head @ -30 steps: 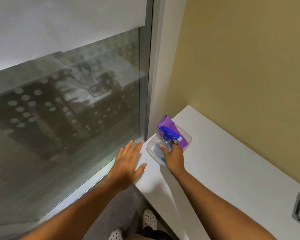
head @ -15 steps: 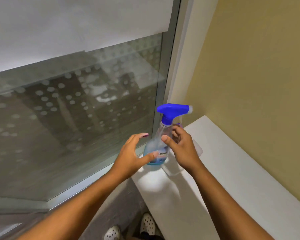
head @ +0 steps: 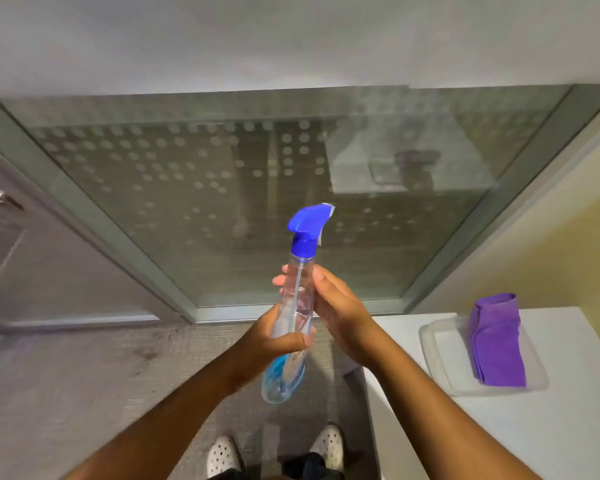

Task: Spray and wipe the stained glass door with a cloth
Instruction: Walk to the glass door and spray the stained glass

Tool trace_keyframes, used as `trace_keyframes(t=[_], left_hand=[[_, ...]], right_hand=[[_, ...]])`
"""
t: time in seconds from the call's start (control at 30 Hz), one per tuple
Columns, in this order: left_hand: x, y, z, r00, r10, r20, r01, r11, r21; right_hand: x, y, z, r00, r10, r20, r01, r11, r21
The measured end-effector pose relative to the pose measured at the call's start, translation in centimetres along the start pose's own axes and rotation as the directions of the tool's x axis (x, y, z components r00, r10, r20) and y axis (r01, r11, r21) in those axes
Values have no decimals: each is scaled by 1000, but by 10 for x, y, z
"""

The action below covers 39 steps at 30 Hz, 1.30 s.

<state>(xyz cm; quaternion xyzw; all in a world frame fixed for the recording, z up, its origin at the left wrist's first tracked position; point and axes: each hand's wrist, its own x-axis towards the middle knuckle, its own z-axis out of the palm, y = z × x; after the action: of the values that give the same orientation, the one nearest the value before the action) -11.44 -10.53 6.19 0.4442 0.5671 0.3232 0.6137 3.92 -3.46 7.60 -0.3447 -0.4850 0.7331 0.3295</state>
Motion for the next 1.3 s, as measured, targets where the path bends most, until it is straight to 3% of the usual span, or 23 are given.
trace_keyframes(t=[0.1, 0.17, 0.57, 0.8, 0.93, 1.3], left_hand=[[-33, -14, -17, 961, 49, -271, -48, 999, 8], [-53, -24, -31, 924, 74, -375, -58, 997, 52], [-218, -102, -161, 762, 137, -633, 48, 963, 267], [-325, -139, -250, 703, 155, -694, 153, 920, 360], [-370, -150, -296, 693, 138, -707, 182, 916, 357], [-393, -158, -428, 744, 113, -659, 138, 939, 316]], right_hand=[[18, 1, 51, 1000, -5, 3, 5, 1000, -22], [25, 4, 87, 1000, -14, 0, 14, 998, -60], [25, 49, 335, 974, 3, 225, -1, 1000, -9], [26, 77, 478, 905, -49, 423, 23, 998, 65], [32, 81, 543, 841, -36, 540, 48, 999, -8], [110, 102, 657, 841, -74, 536, 90, 996, -4]])
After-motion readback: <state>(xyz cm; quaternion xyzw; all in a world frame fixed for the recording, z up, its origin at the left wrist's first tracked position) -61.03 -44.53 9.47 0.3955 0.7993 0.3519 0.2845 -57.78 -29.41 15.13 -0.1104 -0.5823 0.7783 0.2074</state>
